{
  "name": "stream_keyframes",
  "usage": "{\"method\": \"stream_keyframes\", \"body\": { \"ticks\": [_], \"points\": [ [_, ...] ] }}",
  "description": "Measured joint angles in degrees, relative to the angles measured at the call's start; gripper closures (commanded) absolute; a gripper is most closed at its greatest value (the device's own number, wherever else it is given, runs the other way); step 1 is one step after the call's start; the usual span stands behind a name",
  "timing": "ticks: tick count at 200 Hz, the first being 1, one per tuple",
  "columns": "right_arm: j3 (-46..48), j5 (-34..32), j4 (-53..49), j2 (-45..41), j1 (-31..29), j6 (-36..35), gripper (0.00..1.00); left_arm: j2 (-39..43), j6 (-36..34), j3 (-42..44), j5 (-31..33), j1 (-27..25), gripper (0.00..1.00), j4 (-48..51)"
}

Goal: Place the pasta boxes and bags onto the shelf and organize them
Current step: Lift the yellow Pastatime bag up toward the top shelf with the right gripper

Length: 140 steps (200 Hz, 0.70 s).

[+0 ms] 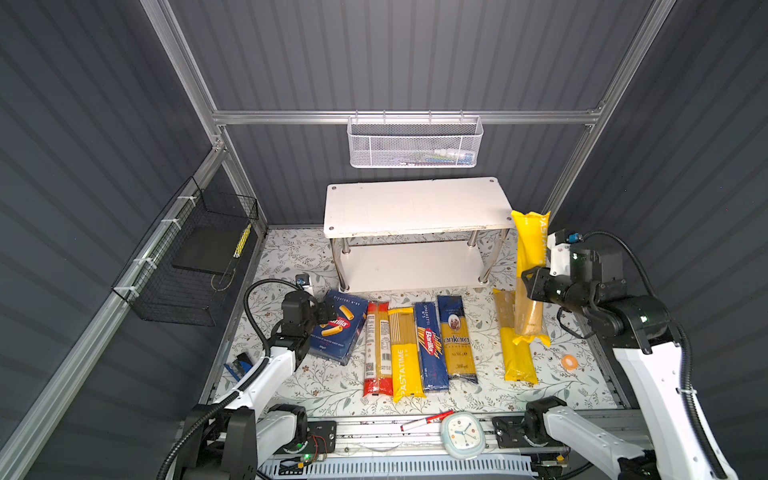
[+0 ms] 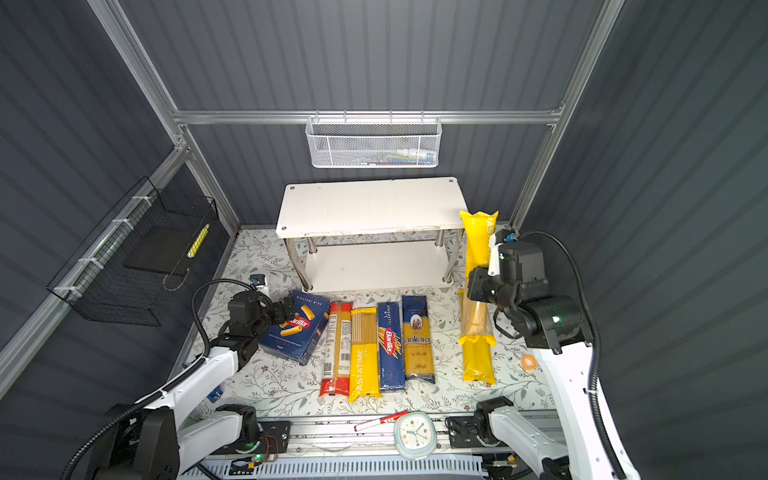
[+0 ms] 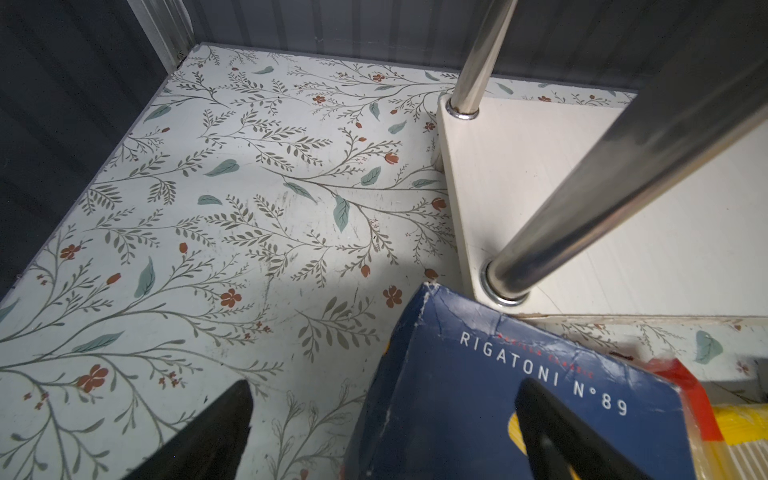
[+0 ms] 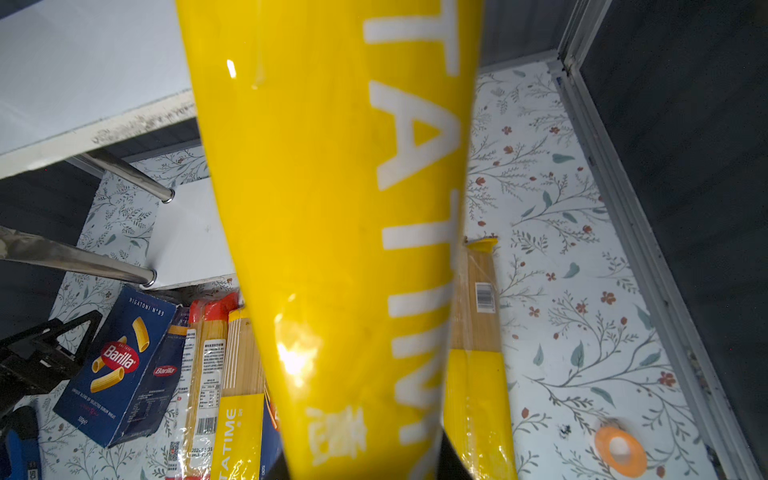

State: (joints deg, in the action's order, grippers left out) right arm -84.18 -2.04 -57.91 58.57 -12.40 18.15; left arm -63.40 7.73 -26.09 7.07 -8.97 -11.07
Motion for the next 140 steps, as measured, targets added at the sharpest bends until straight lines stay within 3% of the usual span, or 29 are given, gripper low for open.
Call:
{"method": "stream_keyframes", "body": {
  "ticks": [140],
  "points": [
    [-27.9,10.1,5.6,25.3,3.3,-4.5,0.97,0.0,0.0,0.0,0.0,0.0,0.00,0.0]
  ]
}}
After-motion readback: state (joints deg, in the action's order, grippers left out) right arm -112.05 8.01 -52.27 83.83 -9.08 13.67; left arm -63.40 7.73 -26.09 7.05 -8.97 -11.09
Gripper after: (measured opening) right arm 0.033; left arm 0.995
